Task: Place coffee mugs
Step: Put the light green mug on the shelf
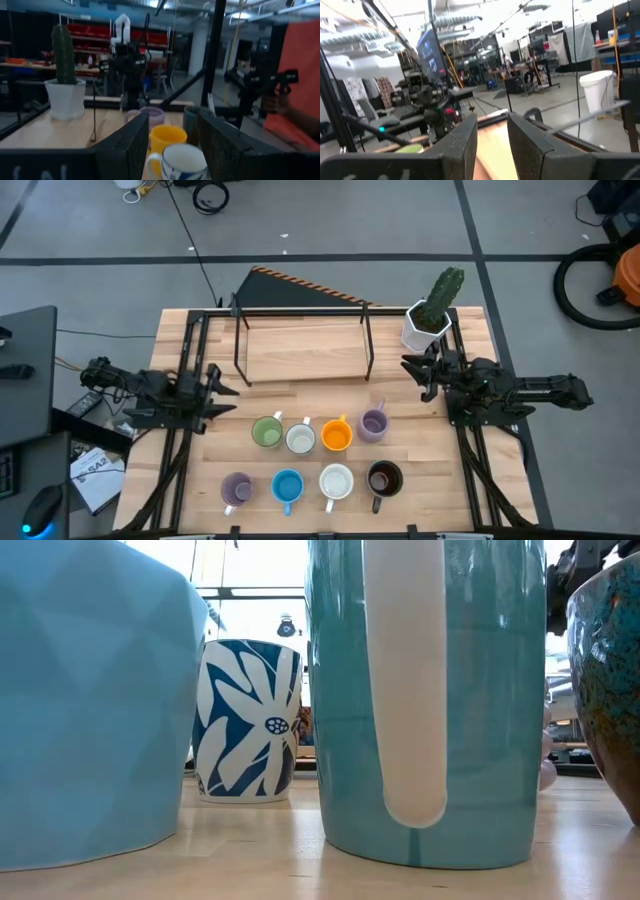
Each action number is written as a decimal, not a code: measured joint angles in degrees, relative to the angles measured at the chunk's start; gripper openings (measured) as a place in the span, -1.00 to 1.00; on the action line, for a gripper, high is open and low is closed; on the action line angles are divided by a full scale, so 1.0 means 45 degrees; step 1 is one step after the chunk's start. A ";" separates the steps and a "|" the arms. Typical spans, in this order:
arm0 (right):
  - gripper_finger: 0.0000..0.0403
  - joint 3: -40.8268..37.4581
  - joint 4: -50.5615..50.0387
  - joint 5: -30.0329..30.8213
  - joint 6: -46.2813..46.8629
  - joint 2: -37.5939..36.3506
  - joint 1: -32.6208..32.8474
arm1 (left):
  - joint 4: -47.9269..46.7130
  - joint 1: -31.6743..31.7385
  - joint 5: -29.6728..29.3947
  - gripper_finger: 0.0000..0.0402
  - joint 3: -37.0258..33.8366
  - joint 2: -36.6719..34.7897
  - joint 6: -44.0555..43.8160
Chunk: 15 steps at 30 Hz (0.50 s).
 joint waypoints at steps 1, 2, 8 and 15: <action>-0.43 0.0003 0.0160 0.0000 0.0000 -0.0002 -0.0005 | 0.0164 0.0000 0.0000 -0.14 -0.0002 0.0000 0.0003; -0.43 0.0003 0.0264 0.0000 0.0000 -0.0005 0.0000 | 0.0314 0.0000 0.0000 -0.14 0.0001 0.0000 0.0003; -0.43 0.0003 0.0303 -0.0030 0.0076 0.0000 0.0000 | 0.0713 -0.0005 -0.0663 -0.14 -0.0003 -0.0002 0.0006; -0.43 0.0003 0.0457 -0.0136 0.0703 0.0374 0.0000 | 0.0676 0.0028 -0.1155 -0.14 0.0015 0.0098 -0.1966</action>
